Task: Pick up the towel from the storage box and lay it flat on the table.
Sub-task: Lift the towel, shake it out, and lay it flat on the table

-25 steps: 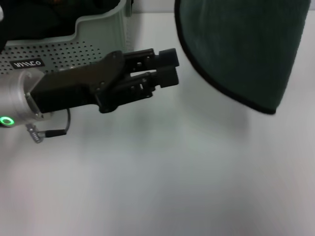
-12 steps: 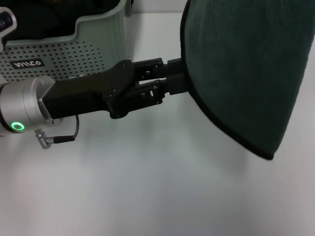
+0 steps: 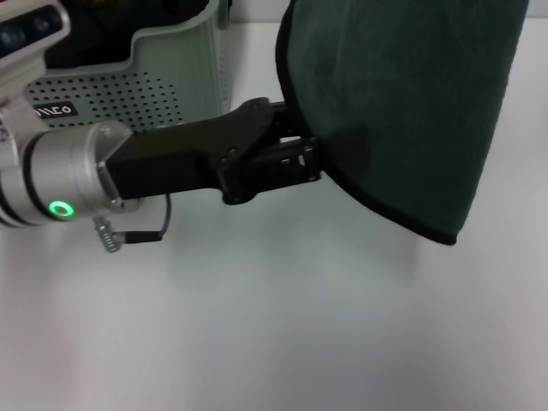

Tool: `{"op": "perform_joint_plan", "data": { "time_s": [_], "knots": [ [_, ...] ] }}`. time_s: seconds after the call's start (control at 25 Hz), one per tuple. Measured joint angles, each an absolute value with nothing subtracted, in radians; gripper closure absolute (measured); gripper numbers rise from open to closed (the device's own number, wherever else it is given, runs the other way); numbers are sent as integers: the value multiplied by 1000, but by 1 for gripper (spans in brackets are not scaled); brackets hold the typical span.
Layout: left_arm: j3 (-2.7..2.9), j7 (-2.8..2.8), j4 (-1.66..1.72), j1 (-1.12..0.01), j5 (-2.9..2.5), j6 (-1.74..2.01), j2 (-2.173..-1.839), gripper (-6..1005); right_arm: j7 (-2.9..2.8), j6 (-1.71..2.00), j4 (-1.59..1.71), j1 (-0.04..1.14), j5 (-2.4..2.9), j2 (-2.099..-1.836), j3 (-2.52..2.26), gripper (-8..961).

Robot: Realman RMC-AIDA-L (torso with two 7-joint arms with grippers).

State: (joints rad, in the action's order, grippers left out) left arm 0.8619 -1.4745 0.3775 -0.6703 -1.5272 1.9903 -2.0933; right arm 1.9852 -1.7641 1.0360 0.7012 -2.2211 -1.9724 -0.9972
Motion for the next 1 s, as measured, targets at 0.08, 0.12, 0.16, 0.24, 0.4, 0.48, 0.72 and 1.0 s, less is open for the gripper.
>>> {"op": "perform_joint_plan", "data": {
  "time_s": [0.08, 0.12, 0.16, 0.24, 0.4, 0.48, 0.72, 1.0],
  "knots": [
    [864, -1472, 357, -689, -1523, 1990, -2094, 564, 1991, -1761, 1021, 703, -2210, -1974, -998, 944],
    [864, -1471, 351, -694, -1520, 1990, -2094, 564, 1993, -1759, 1017, 703, -2203, -1976, -999, 944],
    [864, -1471, 349, -693, -1505, 1991, -2094, 564, 1994, -1758, 1013, 703, -2196, -1978, -999, 944],
    [864, -1471, 347, -686, -1469, 1991, -2094, 565, 1996, -1757, 1009, 702, -2183, -1982, -998, 944],
    [863, -1470, 352, -659, -1391, 1994, -2092, 565, 1997, -1759, 1006, 694, -2174, -1984, -998, 944],
    [860, -1467, 354, -641, -1344, 2002, -2091, 565, 1998, -1763, 1001, 692, -2173, -1984, -998, 944],
    [860, -1444, 347, -608, -1274, 1968, -2090, 566, 2017, -1776, 984, 688, -2181, -1983, -1002, 943],
    [863, -1424, 303, -610, -1291, 1887, -2093, 567, 2005, -1797, 984, 704, -2238, -1962, -1032, 943]
  ]
}}
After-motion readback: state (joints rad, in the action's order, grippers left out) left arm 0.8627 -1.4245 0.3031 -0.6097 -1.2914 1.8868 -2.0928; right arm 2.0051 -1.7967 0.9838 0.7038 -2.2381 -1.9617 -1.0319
